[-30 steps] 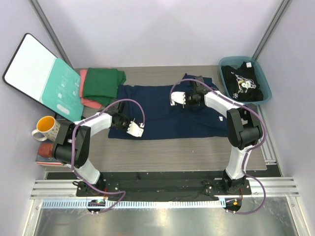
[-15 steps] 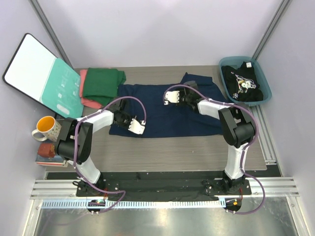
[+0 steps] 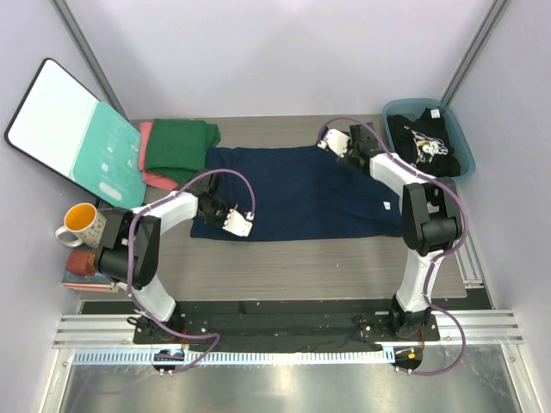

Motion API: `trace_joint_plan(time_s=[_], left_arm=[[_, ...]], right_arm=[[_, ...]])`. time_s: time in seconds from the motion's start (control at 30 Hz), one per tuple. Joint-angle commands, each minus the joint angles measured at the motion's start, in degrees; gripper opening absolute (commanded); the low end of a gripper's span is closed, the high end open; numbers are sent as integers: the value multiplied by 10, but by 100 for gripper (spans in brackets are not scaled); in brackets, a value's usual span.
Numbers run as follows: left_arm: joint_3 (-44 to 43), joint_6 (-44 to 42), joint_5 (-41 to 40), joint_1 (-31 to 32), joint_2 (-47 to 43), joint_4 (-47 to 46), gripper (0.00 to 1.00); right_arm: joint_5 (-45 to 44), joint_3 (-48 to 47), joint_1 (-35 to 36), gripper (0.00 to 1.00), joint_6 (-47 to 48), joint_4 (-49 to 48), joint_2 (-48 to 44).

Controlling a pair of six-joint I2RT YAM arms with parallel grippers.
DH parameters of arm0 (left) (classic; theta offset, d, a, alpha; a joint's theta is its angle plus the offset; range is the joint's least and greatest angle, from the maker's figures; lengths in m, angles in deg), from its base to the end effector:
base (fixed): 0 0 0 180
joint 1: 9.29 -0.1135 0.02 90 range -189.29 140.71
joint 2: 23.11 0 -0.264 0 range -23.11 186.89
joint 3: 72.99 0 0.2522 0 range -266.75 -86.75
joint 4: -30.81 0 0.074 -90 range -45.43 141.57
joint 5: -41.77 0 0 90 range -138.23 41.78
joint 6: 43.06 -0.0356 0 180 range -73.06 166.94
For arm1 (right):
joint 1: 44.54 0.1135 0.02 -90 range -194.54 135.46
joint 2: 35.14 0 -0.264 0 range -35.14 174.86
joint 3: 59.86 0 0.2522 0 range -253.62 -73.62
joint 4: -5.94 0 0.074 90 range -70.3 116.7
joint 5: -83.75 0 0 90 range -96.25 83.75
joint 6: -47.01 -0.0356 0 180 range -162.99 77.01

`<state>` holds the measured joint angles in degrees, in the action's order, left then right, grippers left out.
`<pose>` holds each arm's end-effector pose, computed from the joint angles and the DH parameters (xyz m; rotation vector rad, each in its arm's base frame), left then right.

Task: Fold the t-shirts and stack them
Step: Fold the flattened tshirt in 1/3 of the way

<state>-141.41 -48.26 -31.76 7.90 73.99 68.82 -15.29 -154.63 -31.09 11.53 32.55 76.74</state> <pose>0.2996 -0.1032 0.1551 2.2441 1.4074 0.0460 0.4276 0.0965 0.2088 -1.2660 2.0221 -0.5339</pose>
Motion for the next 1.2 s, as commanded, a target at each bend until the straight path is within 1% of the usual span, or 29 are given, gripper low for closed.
trace_joint_plan(time_s=[0.0, 0.03, 0.13, 0.17, 0.3, 0.43, 0.53, 0.63, 0.67, 0.8, 0.83, 0.93, 1.17], left_arm=[[-1, -17, -6, 2, -62, 114, 31], [7, -23, -8, 3, -72, 144, 31], [28, -31, -21, 2, -104, 168, 34], [32, -31, -28, 2, -110, 176, 36], [46, -25, -36, 3, -119, 185, 36], [45, -9, -29, 2, -114, 176, 36], [46, 1, -26, 3, -100, 160, 34], [48, 12, -32, 4, -81, 150, 30], [49, 14, -35, 4, -76, 149, 27], [61, 17, -57, 4, -53, 148, 20], [64, 15, -65, 4, -52, 148, 19], [74, 14, -78, 4, -46, 159, 15], [85, 16, -77, 5, -60, 179, 13]], right_arm=[[15, 23, -12, 8, -32, 75, -52], [16, 35, -14, 8, -29, 81, -54], [33, 54, -24, 8, -25, 94, -61], [42, 57, -26, 7, -23, 100, -61], [79, 60, -34, 5, -17, 147, -45], [83, 54, -43, 2, -16, 163, -20], [82, 39, -50, 1, -18, 163, 6], [83, 14, -59, 1, -34, 159, 30], [102, 8, -62, 1, -37, 158, 34], [93, -6, -68, 1, -35, 148, 53], [70, -8, -69, 1, -34, 149, 55], [57, -5, -78, 1, -32, 148, 60], [37, 27, -101, 1, -10, 149, 47]])
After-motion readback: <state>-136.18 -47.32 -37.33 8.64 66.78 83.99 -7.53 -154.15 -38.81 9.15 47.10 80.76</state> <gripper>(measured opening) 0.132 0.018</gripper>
